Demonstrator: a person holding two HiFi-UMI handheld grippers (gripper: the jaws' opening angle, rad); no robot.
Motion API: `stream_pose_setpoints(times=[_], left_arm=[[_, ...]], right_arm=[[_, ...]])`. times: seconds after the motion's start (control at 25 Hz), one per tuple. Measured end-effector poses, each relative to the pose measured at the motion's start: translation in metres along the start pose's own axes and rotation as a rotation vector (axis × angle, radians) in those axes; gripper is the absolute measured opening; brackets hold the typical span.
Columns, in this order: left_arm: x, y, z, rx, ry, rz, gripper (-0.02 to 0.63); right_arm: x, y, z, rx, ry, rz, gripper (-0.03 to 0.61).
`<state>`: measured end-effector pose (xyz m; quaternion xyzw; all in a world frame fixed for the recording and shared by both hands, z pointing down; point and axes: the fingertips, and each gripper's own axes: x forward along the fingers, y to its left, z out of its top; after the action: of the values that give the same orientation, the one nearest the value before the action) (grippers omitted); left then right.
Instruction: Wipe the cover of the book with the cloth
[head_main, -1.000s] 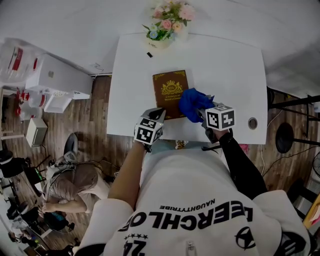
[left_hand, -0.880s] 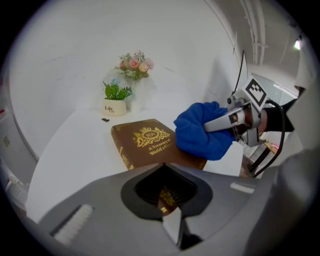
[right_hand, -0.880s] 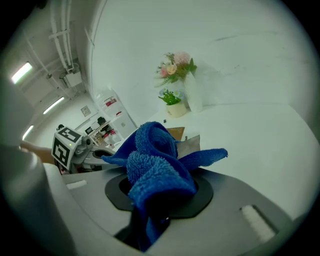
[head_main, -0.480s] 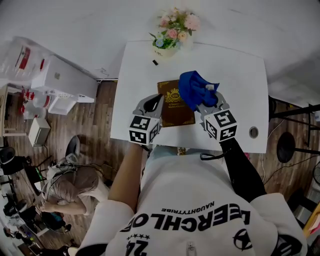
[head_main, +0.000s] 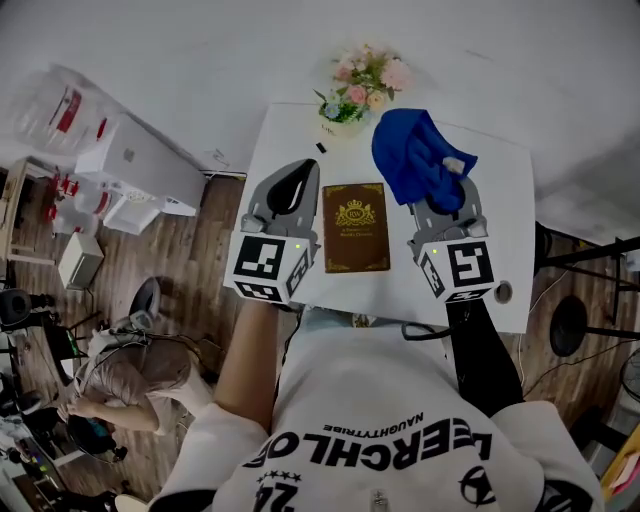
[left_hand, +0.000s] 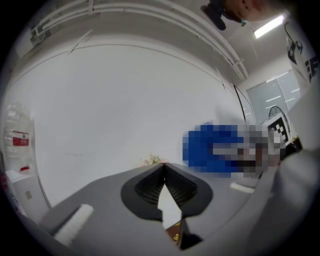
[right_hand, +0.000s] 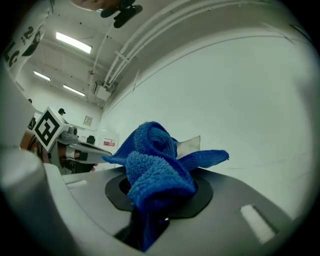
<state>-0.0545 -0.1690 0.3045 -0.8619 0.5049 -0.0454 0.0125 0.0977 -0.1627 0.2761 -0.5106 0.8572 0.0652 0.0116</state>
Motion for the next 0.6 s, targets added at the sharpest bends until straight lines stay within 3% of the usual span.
stream_pose_setpoints(times=[0.2, 0.6], left_arm=[[-0.013, 0.003, 0.033, 0.055, -0.071, 0.042, 0.058], [-0.017, 0.000, 0.034, 0.067, -0.075, 0.053, 0.058]], right_arm=[[-0.001, 0.000, 0.019, -0.035, -0.041, -0.004, 0.098], [-0.004, 0.003, 0.023, -0.041, -0.046, 0.001, 0.098]])
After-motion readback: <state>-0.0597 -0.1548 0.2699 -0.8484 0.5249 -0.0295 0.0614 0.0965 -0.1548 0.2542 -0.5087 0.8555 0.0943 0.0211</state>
